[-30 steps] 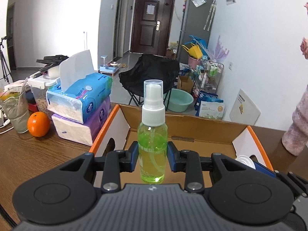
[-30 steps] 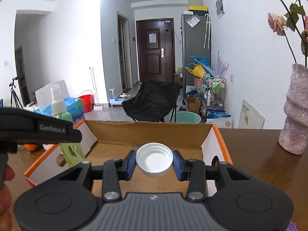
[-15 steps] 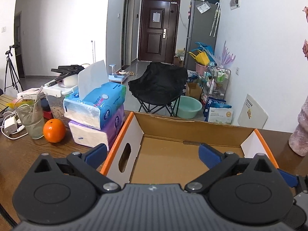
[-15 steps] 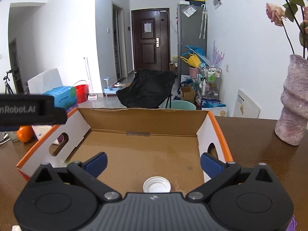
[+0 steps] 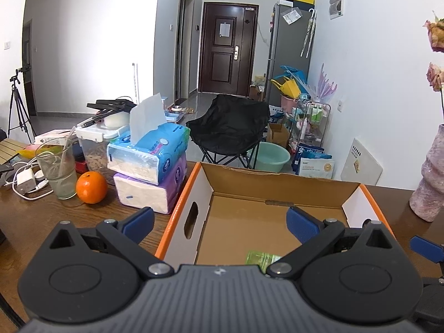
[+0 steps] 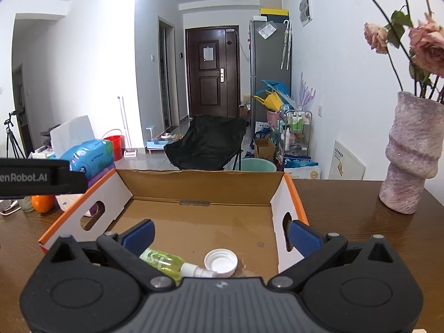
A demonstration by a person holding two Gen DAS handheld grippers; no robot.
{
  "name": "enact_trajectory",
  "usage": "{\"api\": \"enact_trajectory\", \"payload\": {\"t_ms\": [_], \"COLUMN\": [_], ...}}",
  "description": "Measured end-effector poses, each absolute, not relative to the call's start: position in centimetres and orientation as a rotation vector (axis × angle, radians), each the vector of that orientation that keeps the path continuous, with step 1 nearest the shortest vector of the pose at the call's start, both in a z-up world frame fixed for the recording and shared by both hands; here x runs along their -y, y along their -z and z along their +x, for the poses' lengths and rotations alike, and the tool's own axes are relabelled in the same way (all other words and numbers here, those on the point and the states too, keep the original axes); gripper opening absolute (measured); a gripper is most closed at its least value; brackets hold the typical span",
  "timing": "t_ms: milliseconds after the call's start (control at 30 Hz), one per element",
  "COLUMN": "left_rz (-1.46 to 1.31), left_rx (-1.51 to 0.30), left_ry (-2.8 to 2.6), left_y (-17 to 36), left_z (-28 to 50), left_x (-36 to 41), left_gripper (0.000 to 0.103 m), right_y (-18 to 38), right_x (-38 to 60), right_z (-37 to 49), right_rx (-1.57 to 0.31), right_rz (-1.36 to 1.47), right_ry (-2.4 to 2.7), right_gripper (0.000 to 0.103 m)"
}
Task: Organize rigid objects
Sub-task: 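Open both tools to drop the bottle and cap into the box, then move both tools back over the table toward the remaining items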
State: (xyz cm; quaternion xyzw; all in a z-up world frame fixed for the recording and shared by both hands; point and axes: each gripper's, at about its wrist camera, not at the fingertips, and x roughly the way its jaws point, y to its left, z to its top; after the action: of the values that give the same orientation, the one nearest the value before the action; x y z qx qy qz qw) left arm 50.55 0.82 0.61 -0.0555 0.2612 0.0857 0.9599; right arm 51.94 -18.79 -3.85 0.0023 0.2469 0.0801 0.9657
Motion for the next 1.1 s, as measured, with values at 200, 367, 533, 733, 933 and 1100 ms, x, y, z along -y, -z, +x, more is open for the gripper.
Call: {"api": "enact_trajectory", "payload": {"t_ms": [200, 367, 533, 733, 933, 1100], "left_rz": [-0.123, -0.129, -0.128, -0.127, -0.124, -0.126], "left_rx": [-0.524, -0.524, -0.523, -0.526, -0.522, -0.531], "left_ry": [-0.169, -0.169, -0.174, -0.17, -0.169, -0.163], "left_y": [-1.1, -1.4, -1.6, -1.9, -2.2, -1.7], "left_z": [48.2, 46.2, 44.2, 41.1, 38.1, 35.3], "left_x": [-1.2, -1.3, -1.4, -1.4, -1.4, -1.6], "left_gripper": [0.103, 0.103, 0.103, 0.103, 0.103, 0.103], "right_y": [2.9, 2.4, 2.0, 1.7, 1.2, 1.1], "right_x": [19.4, 19.8, 20.1, 20.4, 20.6, 20.5], "right_z": [49.8, 47.8, 45.6, 42.8, 39.8, 37.1], "right_rx": [-0.481, -0.466, -0.459, -0.453, -0.433, -0.426], "right_rz": [0.007, 0.011, 0.013, 0.012, 0.009, -0.001], "right_ry": [-0.163, -0.161, -0.162, -0.163, -0.166, -0.17], "right_gripper": [0.103, 0.103, 0.103, 0.103, 0.103, 0.103]}}
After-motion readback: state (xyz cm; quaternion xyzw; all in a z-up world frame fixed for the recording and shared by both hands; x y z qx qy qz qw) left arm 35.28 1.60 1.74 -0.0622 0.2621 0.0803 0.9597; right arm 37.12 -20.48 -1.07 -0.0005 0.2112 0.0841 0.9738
